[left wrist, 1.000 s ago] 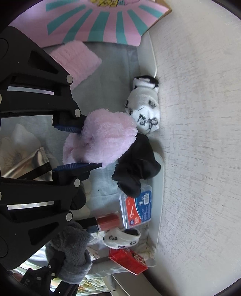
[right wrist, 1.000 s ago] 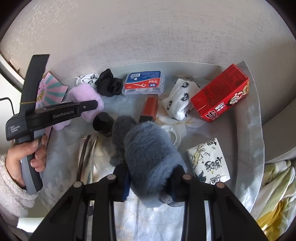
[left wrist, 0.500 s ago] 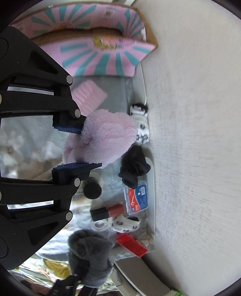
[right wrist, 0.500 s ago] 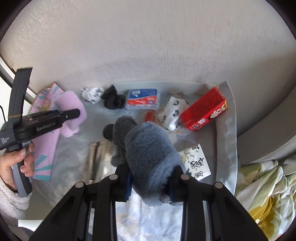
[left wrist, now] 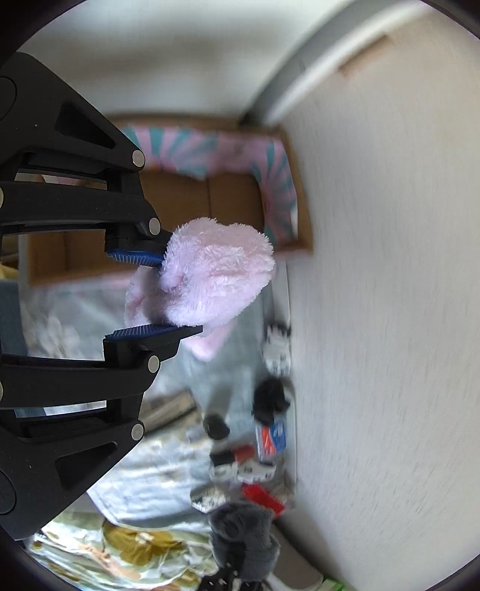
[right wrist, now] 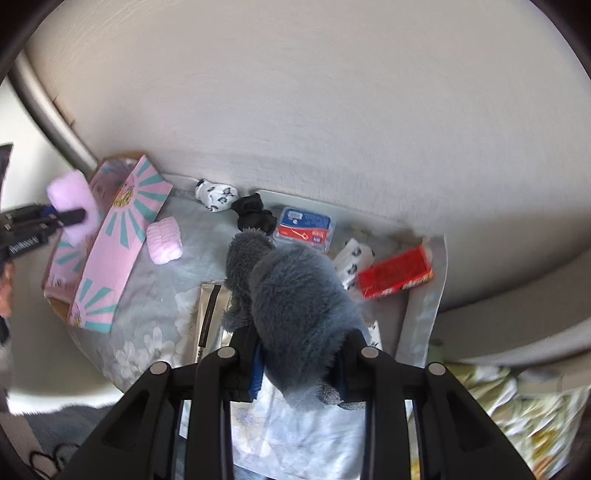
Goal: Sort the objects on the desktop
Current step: 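Carry both items over the cardboard box and open both grippers to drop them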
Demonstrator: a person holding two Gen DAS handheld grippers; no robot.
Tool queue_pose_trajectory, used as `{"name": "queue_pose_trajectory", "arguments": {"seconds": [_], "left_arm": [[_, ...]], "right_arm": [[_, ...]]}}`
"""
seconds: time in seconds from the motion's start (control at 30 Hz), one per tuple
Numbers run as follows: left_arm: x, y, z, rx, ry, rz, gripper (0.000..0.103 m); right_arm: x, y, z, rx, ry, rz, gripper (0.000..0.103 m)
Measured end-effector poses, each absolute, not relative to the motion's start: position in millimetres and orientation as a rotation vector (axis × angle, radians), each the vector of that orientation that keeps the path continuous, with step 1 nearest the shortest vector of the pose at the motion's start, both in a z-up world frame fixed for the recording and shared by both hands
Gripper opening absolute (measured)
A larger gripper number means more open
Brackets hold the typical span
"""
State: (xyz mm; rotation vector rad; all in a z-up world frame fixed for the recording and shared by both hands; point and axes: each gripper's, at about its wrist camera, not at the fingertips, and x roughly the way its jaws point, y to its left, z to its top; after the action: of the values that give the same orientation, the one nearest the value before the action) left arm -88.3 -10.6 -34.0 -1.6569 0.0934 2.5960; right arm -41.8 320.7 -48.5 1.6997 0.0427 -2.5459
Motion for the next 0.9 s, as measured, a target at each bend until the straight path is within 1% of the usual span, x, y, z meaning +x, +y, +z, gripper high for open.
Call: {"name": "queue_pose_trajectory", "arguments": {"seconds": [0.07, 0.2, 0.37, 0.43, 0.53, 0.63, 0.83, 0.9], "left_arm": [[-82, -24, -32, -1.671, 0.092, 2.621, 0.024], [-66, -50, -31, -1.710, 0.054, 2.634, 0.024], [-52, -69, -38, -1.796, 0.105, 2.618, 0.024], [-47, -77, -40, -1.821, 0.106, 2.615, 0.024], [-41, -90, -43, -1.855, 0.078, 2.616, 0.024], [-34, -99, -46, -1.874, 0.049, 2.621, 0.024], [-25, -114, -60, -1.912, -0.067, 2.610, 0.024], [-23, -115, -65, -1.924, -0.064, 2.602, 0.024]], "right_arm": [[-49, 308, -41, 1.691, 0.124, -2.533, 0.027], [-65, 284, -30, 1.649, 0.186, -2.483, 0.027], [-92, 241, -21, 1.597, 0.247, -2.391, 0.027], [-103, 220, -19, 1.580, 0.304, -2.351, 0.027], [-116, 187, -18, 1.557, 0.395, -2.300, 0.027], [-127, 155, -22, 1.537, 0.447, -2.245, 0.027], [-146, 97, -19, 1.476, 0.486, -2.147, 0.027], [-154, 76, -18, 1.463, 0.511, -2.114, 0.027]]}}
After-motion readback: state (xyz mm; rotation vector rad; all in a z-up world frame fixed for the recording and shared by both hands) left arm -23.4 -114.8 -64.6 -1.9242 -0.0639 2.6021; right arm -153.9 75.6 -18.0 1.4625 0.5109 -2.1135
